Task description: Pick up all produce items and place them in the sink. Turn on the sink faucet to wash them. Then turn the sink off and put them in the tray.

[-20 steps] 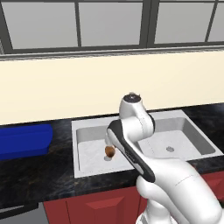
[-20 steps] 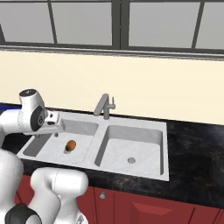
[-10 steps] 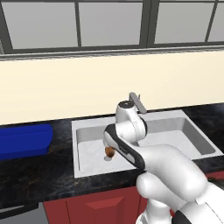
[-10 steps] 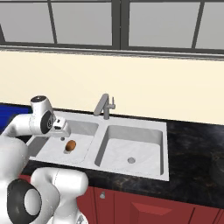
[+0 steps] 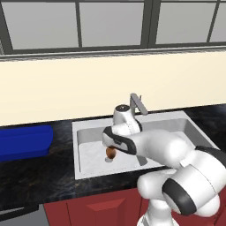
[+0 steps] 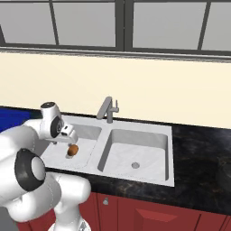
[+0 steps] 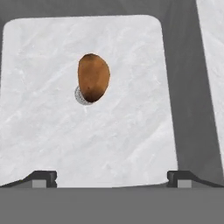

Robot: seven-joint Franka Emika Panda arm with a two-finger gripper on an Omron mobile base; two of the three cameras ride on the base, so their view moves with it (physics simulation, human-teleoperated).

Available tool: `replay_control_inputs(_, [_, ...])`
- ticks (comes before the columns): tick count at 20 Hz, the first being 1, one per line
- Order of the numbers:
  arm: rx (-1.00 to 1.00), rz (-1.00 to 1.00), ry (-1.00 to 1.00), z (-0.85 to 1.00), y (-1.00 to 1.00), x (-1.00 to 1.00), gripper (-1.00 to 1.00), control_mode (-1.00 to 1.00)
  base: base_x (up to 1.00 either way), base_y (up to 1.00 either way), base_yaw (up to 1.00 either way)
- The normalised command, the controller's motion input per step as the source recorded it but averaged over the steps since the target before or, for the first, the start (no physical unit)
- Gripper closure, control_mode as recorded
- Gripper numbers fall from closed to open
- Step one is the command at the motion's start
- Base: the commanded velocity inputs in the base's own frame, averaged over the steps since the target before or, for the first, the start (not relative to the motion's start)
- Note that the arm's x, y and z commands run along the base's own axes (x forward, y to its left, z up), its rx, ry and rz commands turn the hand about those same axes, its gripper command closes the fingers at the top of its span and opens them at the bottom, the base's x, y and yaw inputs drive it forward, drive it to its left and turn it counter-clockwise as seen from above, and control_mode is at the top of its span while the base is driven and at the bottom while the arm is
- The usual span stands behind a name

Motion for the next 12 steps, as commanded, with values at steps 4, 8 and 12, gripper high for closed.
replay_control_inputs(4, [0.0,-0.12,0.05,-0.33,0.0,0.41,-1.0,-1.0,0.0,0.0,0.0])
replay_control_inputs(8, [0.0,-0.09,0.04,-0.28,0.02,0.42,-1.0,-1.0,0.0,0.0,0.0])
replay_control_inputs(12, [0.0,-0.06,0.03,-0.27,0.06,0.39,-1.0,-1.0,0.0,0.0,0.0])
